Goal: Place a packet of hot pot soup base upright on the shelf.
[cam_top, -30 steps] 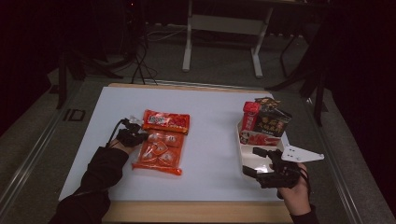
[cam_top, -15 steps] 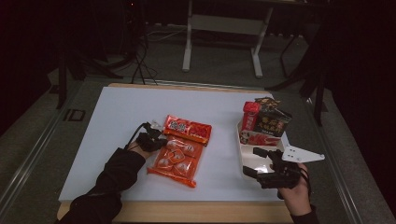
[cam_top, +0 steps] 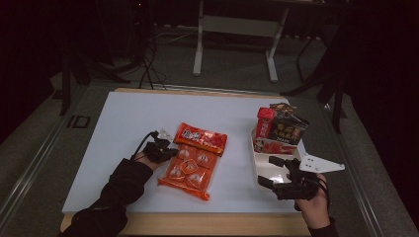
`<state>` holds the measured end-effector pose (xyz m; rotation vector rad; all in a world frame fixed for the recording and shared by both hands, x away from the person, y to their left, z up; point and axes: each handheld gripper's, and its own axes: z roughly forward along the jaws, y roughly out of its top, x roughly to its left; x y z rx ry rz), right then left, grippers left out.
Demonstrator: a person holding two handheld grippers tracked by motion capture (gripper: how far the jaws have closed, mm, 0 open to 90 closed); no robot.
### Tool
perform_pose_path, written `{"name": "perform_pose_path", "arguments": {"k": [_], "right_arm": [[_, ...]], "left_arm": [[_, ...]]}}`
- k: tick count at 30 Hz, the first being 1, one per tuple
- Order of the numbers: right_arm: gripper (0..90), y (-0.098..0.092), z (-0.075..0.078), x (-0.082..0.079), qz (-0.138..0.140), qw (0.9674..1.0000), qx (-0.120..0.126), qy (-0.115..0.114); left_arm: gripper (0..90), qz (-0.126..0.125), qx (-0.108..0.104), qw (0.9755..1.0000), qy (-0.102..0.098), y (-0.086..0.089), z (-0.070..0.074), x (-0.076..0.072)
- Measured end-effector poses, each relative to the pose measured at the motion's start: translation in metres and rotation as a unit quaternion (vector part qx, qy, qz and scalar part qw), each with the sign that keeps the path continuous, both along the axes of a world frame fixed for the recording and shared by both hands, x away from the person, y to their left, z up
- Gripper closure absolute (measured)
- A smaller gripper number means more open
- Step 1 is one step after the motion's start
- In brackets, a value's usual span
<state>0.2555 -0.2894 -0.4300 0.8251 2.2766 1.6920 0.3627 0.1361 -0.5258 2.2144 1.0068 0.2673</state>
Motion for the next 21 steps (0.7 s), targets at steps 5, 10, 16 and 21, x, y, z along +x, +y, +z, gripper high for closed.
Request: {"name": "perform_pose_path", "arguments": {"k": [5, 10, 16, 21], "right_arm": [[15.3, -0.002, 0.000, 0.001, -0.002, 1.0000, 0.003, 0.000], [15.3, -0.001, 0.001, 0.000, -0.001, 1.0000, 0.003, -0.002], [15.3, 0.000, 0.001, 0.000, 0.001, 1.0000, 0.001, -0.003], [15.3, 0.002, 0.000, 0.000, 0.003, 1.0000, 0.000, 0.000]], "left_arm": [[90.0, -0.015, 0.013, 0.9997, 0.011, 0.003, 0.000, -0.015], [90.0, -0.013, 0.009, 0.9997, 0.020, 0.009, -0.003, -0.026], [90.0, -0.005, 0.001, 0.9998, 0.019, 0.008, -0.004, -0.033], [90.0, -0.016, -0.013, 0.9993, 0.031, 0.001, -0.004, -0.039]]}}
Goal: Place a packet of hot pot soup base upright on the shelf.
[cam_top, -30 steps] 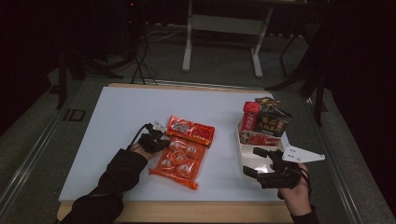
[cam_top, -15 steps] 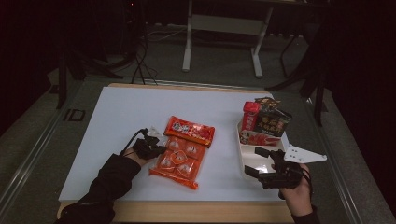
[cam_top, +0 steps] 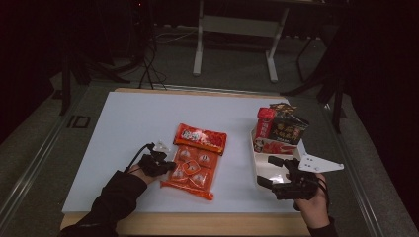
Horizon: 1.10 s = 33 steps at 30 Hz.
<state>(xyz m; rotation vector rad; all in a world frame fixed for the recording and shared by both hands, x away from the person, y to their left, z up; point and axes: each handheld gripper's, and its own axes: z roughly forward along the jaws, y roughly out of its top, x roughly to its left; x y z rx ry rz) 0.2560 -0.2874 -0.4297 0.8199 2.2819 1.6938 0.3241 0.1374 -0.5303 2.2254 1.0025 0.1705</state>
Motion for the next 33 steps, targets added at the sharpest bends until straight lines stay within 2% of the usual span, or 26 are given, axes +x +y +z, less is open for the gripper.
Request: {"name": "perform_pose_path", "arguments": {"k": [3, 6, 9, 11, 16, 17, 21, 23, 25, 28, 30, 31, 33], "right_arm": [[15.3, 0.001, 0.000, 0.000, 0.001, 1.0000, -0.002, 0.001], [15.3, 0.001, 0.000, 0.000, 0.002, 1.0000, -0.001, 0.000], [15.3, 0.001, 0.000, 0.000, 0.002, 1.0000, -0.001, 0.000], [15.3, 0.000, 0.000, 0.000, 0.002, 1.0000, 0.000, 0.000], [15.3, -0.001, 0.000, 0.000, 0.001, 1.0000, 0.000, 0.000], [15.3, -0.001, 0.000, 0.000, 0.001, 1.0000, 0.000, -0.001], [15.3, -0.002, 0.000, 0.000, 0.001, 1.0000, 0.001, 0.000], [15.3, -0.001, -0.001, 0.000, 0.002, 1.0000, 0.000, 0.000], [15.3, -0.001, -0.001, 0.000, 0.002, 1.0000, -0.001, 0.000], [15.3, -0.002, -0.001, -0.001, 0.001, 1.0000, 0.000, 0.001], [15.3, -0.002, -0.001, -0.001, 0.002, 1.0000, 0.000, 0.002], [15.3, -0.002, -0.001, -0.001, 0.001, 1.0000, -0.001, 0.001], [15.3, -0.002, -0.001, -0.001, 0.002, 1.0000, -0.001, 0.001]], "left_arm": [[90.0, -0.015, -0.007, 0.9998, 0.006, -0.009, 0.000, -0.004], [90.0, -0.035, -0.020, 0.9989, 0.022, -0.017, 0.000, -0.008], [90.0, -0.046, -0.008, 0.9988, 0.015, -0.024, 0.001, -0.011], [90.0, -0.048, -0.014, 0.9987, 0.015, -0.022, 0.001, -0.009], [90.0, -0.025, -0.023, 0.9994, 0.012, -0.017, 0.000, -0.002], [90.0, -0.014, -0.024, 0.9996, 0.011, -0.017, -0.001, 0.001], [89.4, 0.009, -0.017, 0.9998, -0.007, -0.015, -0.002, 0.011], [84.6, 0.016, -0.019, 0.9996, -0.011, -0.014, -0.002, 0.017], [84.9, 0.015, -0.007, 0.9996, -0.025, -0.015, -0.003, 0.021], [89.9, 0.018, -0.006, 0.9995, -0.024, -0.017, -0.004, 0.026], [90.0, 0.015, -0.001, 0.9996, -0.025, -0.021, -0.004, 0.027], [90.0, 0.017, 0.009, 0.9994, -0.029, -0.025, -0.002, 0.027], [90.0, 0.019, 0.010, 0.9993, -0.029, -0.028, -0.001, 0.028]]}}
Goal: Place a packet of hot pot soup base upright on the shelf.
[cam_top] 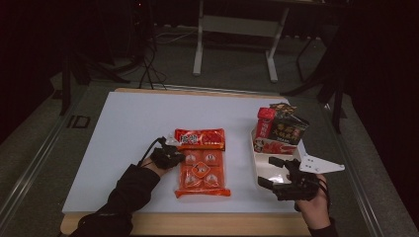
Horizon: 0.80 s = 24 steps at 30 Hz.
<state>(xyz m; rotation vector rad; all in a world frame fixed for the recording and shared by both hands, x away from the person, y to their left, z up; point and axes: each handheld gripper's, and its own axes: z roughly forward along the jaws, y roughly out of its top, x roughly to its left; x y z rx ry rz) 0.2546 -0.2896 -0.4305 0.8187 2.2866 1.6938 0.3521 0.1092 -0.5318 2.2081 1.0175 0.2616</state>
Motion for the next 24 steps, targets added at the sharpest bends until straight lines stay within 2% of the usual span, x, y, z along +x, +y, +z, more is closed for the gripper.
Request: {"name": "perform_pose_path", "arguments": {"k": [4, 12, 20, 24], "right_arm": [[15.3, 0.000, 0.000, -0.001, 0.000, 1.0000, 0.001, 0.000], [15.3, 0.000, 0.000, -0.001, 0.001, 1.0000, 0.001, 0.001], [15.3, 0.000, 0.000, -0.001, 0.001, 1.0000, 0.001, 0.001], [15.3, -0.001, 0.000, -0.001, 0.000, 1.0000, 0.003, 0.000]], "left_arm": [[90.0, -0.001, -0.005, 0.9999, 0.011, -0.003, 0.000, 0.004], [90.0, -0.011, -0.008, 0.9998, 0.012, -0.014, -0.001, 0.007], [90.0, -0.036, -0.010, 0.9992, 0.012, -0.033, -0.001, 0.007], [90.0, -0.049, -0.009, 0.9986, 0.017, -0.031, 0.002, 0.004]]}}
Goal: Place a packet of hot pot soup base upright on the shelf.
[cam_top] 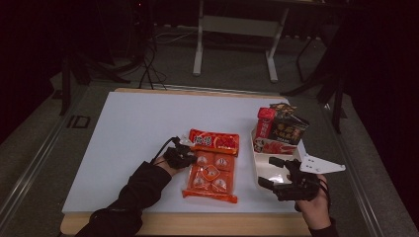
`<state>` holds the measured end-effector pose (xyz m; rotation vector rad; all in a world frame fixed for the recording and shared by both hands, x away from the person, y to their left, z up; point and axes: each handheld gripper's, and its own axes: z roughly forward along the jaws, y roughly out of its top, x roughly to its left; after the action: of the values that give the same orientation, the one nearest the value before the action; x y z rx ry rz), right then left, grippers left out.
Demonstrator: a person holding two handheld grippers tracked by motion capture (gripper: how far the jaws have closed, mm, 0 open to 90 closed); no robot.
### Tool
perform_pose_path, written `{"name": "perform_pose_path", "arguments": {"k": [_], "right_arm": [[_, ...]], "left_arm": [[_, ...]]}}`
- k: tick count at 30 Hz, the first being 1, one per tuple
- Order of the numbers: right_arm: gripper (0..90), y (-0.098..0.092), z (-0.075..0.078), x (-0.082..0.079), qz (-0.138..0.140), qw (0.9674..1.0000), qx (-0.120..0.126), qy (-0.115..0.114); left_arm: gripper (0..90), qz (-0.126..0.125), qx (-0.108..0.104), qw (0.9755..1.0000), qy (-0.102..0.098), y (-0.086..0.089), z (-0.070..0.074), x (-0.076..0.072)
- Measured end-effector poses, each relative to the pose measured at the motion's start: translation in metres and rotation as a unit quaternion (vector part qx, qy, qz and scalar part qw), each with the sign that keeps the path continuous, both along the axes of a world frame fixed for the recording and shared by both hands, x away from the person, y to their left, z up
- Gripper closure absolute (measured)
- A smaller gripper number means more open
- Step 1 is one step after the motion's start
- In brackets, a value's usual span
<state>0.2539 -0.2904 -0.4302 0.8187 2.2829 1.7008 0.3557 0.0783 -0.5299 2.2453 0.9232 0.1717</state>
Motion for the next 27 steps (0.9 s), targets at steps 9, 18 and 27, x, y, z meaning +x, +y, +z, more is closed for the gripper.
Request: {"name": "perform_pose_path", "arguments": {"k": [9, 18, 27], "right_arm": [[15.3, 0.000, 0.000, 0.000, 0.000, 1.0000, -0.002, 0.000], [15.3, 0.001, 0.000, 0.000, 0.001, 1.0000, -0.002, 0.000], [15.3, 0.002, 0.000, 0.000, 0.004, 1.0000, -0.002, 0.001]], "left_arm": [[90.0, -0.036, 0.008, 0.9991, 0.019, 0.007, 0.002, -0.027], [90.0, -0.029, -0.005, 0.9995, 0.014, 0.002, 0.001, -0.035], [90.0, -0.055, -0.004, 0.9985, -0.002, -0.016, 0.005, -0.043]]}}
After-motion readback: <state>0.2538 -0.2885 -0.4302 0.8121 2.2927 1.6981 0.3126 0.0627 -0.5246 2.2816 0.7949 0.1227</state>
